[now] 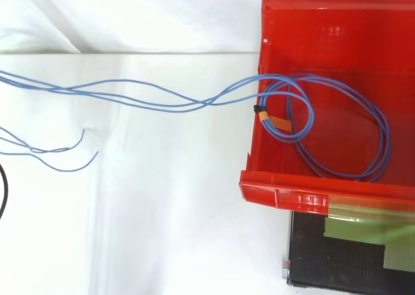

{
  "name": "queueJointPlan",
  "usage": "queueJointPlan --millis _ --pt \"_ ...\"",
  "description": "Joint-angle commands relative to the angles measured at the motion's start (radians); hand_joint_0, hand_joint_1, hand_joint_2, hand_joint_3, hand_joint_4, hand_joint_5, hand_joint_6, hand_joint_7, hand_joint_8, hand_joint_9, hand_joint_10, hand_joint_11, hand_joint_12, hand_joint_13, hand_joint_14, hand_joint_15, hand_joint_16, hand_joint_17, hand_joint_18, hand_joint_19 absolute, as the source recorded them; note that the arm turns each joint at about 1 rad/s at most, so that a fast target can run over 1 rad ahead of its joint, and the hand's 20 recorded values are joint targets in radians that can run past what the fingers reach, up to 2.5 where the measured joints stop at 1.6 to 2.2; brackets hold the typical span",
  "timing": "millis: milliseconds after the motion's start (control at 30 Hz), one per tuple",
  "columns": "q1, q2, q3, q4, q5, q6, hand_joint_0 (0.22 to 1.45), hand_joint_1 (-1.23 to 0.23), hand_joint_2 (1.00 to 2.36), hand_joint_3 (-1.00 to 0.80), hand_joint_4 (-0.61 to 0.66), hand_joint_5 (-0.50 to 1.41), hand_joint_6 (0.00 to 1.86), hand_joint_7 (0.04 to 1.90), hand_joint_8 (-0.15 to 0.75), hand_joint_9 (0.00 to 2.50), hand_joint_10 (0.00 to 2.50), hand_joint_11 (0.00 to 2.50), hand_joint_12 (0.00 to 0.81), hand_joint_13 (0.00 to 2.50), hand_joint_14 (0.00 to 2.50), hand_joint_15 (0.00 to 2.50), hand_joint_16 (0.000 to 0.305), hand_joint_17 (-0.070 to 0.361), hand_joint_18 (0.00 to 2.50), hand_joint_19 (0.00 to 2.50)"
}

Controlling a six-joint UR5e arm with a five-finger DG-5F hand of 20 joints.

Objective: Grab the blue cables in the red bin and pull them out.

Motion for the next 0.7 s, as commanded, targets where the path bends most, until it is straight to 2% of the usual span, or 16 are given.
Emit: queueJointPlan --millis 0,233,667 --pt "0.000 0.000 -0.002 0.001 -0.002 -0.001 0.68 -0.84 1.00 -1.00 0.38 0.72 0.93 0.37 0.334 1.27 1.10 1.21 0.397 1.14 2.43 0.61 0.051 0.116 1.18 1.31" --pt "0.000 0.000 -0.010 0.006 0.001 0.004 0.65 -0.80 1.00 -1.00 0.40 0.74 0.90 0.38 0.345 1.30 1.08 1.22 0.406 1.17 2.42 0.59 0.054 0.121 1.19 1.24" --pt "0.000 0.000 -0.010 0.006 -0.001 0.004 0.60 -0.76 1.00 -1.00 0.42 0.86 0.66 0.47 0.359 1.42 0.89 1.33 0.433 1.24 2.32 0.63 0.062 0.139 1.26 1.06"
